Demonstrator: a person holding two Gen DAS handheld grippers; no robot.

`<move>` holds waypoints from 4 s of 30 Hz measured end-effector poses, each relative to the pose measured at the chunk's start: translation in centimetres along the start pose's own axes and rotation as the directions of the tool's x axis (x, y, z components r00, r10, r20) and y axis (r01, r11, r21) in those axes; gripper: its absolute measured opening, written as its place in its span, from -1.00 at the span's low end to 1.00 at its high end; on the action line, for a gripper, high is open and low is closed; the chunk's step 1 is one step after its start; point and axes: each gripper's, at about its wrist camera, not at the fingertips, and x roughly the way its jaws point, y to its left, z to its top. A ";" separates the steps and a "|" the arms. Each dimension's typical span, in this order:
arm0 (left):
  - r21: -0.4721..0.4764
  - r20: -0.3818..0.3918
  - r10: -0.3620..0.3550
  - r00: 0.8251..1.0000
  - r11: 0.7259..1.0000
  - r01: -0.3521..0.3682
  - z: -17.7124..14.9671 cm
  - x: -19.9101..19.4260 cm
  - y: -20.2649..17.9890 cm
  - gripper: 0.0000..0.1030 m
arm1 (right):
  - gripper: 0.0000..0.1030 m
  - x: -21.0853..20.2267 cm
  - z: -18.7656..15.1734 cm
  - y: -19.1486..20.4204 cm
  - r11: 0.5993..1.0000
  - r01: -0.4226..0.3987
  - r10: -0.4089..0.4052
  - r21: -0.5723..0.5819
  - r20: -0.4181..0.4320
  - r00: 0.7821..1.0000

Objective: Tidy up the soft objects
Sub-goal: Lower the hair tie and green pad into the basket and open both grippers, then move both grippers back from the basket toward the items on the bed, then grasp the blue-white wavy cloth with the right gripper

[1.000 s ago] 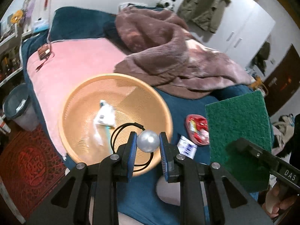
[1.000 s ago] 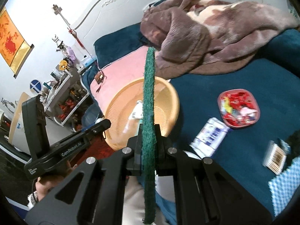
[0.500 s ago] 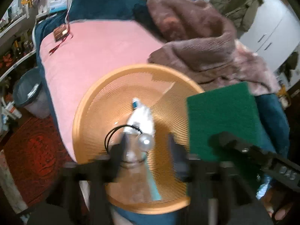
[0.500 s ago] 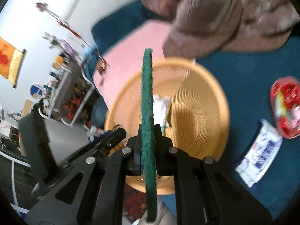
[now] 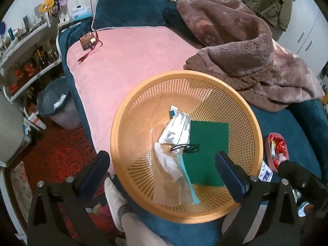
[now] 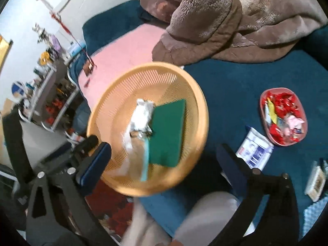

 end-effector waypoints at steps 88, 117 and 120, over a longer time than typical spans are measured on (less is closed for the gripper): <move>0.565 -0.110 -0.162 0.981 0.802 0.196 -18.1 -9.6 -29.0 0.99 | 1.00 -19.7 -21.2 -24.1 0.879 0.126 -0.182 0.461 0.078 0.980; 0.637 -0.222 -0.143 0.964 0.727 0.255 -21.9 -6.0 -33.3 0.99 | 1.00 -17.9 -25.7 -30.1 0.812 0.177 -0.204 0.555 -0.014 0.979; 0.638 -0.233 -0.143 0.962 0.724 0.262 -22.1 -5.6 -33.5 0.99 | 1.00 -17.7 -26.0 -30.5 0.806 0.181 -0.204 0.563 -0.023 0.979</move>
